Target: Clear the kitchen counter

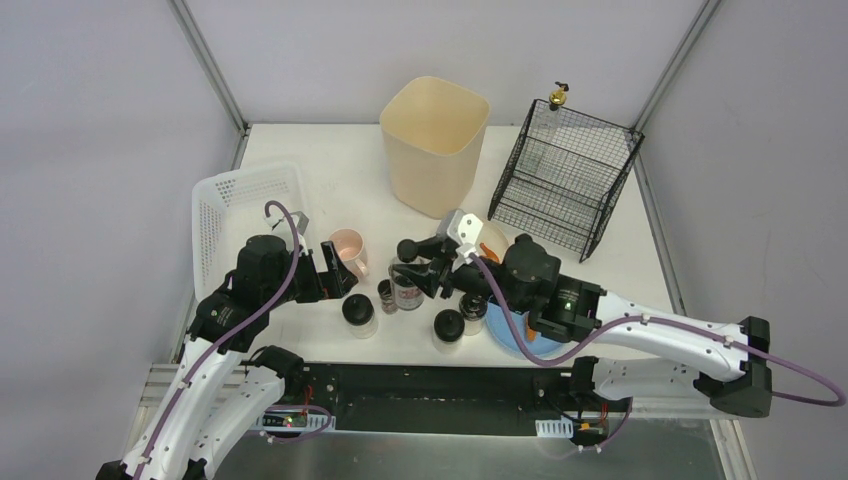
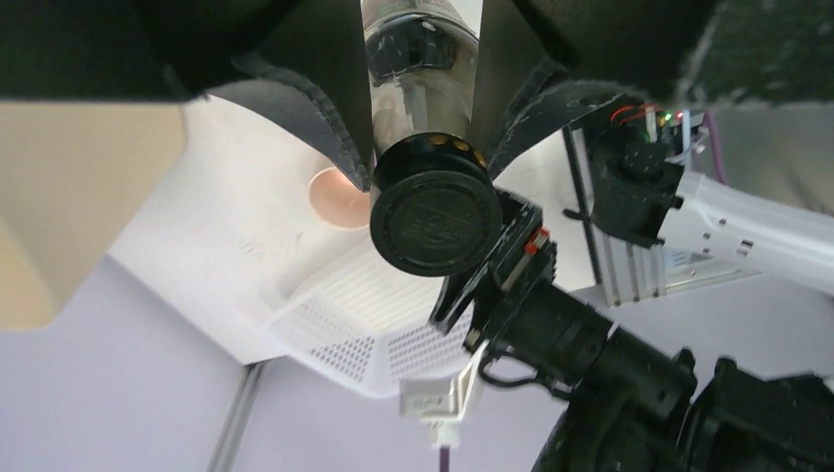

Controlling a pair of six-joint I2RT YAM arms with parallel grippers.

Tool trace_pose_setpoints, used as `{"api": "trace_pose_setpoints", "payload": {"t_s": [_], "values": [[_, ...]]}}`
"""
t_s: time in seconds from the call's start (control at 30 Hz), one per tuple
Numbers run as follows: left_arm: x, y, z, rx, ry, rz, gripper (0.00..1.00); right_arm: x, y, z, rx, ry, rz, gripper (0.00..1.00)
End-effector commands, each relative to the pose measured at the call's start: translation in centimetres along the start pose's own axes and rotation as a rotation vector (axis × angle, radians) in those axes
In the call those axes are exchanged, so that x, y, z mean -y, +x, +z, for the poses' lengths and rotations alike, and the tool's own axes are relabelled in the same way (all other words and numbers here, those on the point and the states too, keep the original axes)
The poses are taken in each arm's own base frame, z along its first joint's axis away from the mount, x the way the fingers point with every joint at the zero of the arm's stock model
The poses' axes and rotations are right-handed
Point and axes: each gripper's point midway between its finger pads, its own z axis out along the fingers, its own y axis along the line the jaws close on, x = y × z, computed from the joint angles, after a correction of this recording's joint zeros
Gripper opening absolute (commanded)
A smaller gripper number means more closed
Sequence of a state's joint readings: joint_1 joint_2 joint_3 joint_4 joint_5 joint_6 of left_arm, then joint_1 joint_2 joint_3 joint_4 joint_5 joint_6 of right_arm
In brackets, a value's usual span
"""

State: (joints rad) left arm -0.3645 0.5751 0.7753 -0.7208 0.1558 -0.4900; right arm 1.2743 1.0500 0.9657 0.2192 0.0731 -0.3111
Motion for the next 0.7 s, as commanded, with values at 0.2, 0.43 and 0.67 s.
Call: {"api": "trace_pose_setpoints", "payload": {"t_s": [0.2,0.43,0.67], "values": [[0.3,-0.3,-0.2,0.008,0.011,-0.009,1.0,7.4,-15.8,-2.8,0.274,0.357,-0.178,0.0],[0.2,-0.3,-0.2,0.007,0.01,-0.009,1.0,15.4,-19.2,-4.7,0.287,0.61,-0.186,0.0],[0.3,-0.3,-0.2,0.008,0.011,-0.009,1.0,23.2,-20.1,-8.0,0.317,0.849,-0.149,0.0]]}}
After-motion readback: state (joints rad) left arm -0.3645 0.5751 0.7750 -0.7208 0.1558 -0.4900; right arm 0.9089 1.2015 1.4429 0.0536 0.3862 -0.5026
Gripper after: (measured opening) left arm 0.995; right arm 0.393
